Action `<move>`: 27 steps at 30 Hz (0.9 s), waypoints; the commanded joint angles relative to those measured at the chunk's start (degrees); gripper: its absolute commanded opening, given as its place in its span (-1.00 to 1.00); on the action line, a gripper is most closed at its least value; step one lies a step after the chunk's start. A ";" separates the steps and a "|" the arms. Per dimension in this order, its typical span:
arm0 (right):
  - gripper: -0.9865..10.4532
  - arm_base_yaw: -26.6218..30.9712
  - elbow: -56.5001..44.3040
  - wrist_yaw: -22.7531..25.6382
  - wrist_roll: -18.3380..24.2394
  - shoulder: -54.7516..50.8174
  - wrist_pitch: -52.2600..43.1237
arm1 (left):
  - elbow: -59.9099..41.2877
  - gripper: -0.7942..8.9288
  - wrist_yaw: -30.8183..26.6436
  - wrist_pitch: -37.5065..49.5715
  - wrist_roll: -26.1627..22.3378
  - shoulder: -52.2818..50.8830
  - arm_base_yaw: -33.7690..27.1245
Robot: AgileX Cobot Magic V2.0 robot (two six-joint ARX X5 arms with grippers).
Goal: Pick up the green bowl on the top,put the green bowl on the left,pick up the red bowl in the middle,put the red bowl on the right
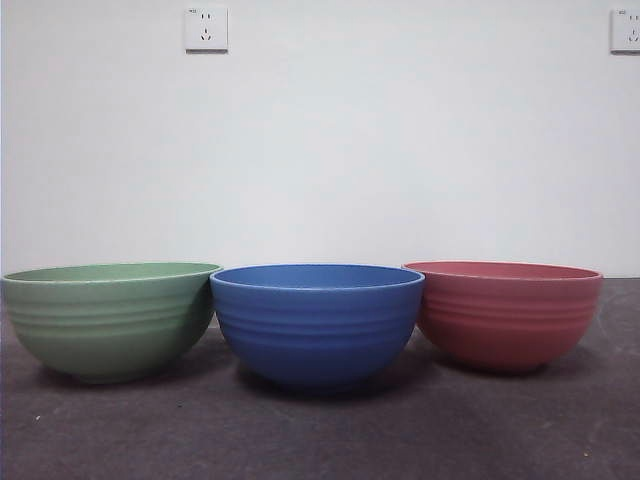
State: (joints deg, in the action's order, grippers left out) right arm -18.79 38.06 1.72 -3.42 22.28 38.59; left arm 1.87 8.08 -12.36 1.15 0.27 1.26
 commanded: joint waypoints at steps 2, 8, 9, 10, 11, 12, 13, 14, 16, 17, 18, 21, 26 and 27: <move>-0.86 -0.09 -0.44 0.17 -0.33 -0.04 -0.28 | -0.83 -0.84 -0.20 -0.13 0.31 -0.15 -0.20; -0.86 -0.09 -0.44 0.17 -0.33 -0.04 -0.28 | -0.83 -0.84 -0.20 -0.13 0.31 -0.15 -0.20; -0.86 -0.09 -0.44 0.17 -0.33 -0.04 -0.31 | -0.83 -0.84 -0.17 -0.13 0.31 -0.15 -0.20; -0.86 -0.09 -0.44 0.17 -0.33 -0.04 -0.28 | -0.83 -0.84 -0.17 -0.13 0.31 -0.15 -0.20; -0.86 -0.09 -0.44 0.17 -0.33 -0.04 -0.28 | -0.83 -0.84 -0.17 -0.13 0.31 -0.15 -0.20; -0.86 -0.09 -0.44 0.17 -0.33 -0.04 -0.28 | -0.83 -0.84 -0.17 -0.13 0.31 -0.15 -0.20; -0.86 -0.09 -0.44 0.17 -0.33 -0.04 -0.28 | -0.83 -0.84 -0.17 -0.13 0.31 -0.15 -0.20; -0.86 -0.09 -0.44 0.17 -0.33 -0.04 -0.28 | -0.83 -0.84 -0.17 -0.13 0.31 -0.15 -0.20; -0.86 -0.09 -0.44 0.15 -0.33 -0.04 -0.28 | -0.83 -0.84 -0.20 -0.13 0.31 -0.15 -0.20; -0.86 -0.09 -0.44 0.17 -0.31 -0.04 -0.31 | -0.83 -0.84 -0.17 -0.13 0.31 -0.15 -0.20; -0.86 -0.09 -0.44 0.35 -0.04 -0.04 -0.59 | -0.83 -0.84 -0.17 -0.13 0.31 -0.15 -0.20; -0.86 -0.15 -0.46 0.26 0.11 -0.15 -0.55 | -0.83 -0.84 -0.20 -0.13 0.31 -0.15 -0.20; -0.86 0.90 -1.99 -0.17 3.80 -4.00 -1.22 | -0.83 -0.84 -0.20 -0.13 0.31 -0.15 -0.20; -0.86 1.88 -3.34 -0.59 4.59 -5.14 -2.95 | -0.83 -0.84 -0.20 -0.13 0.31 -0.15 -0.20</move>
State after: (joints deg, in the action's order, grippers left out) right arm -17.69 36.38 1.34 -1.19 18.06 36.88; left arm 1.87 8.08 -12.36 1.15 0.27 1.26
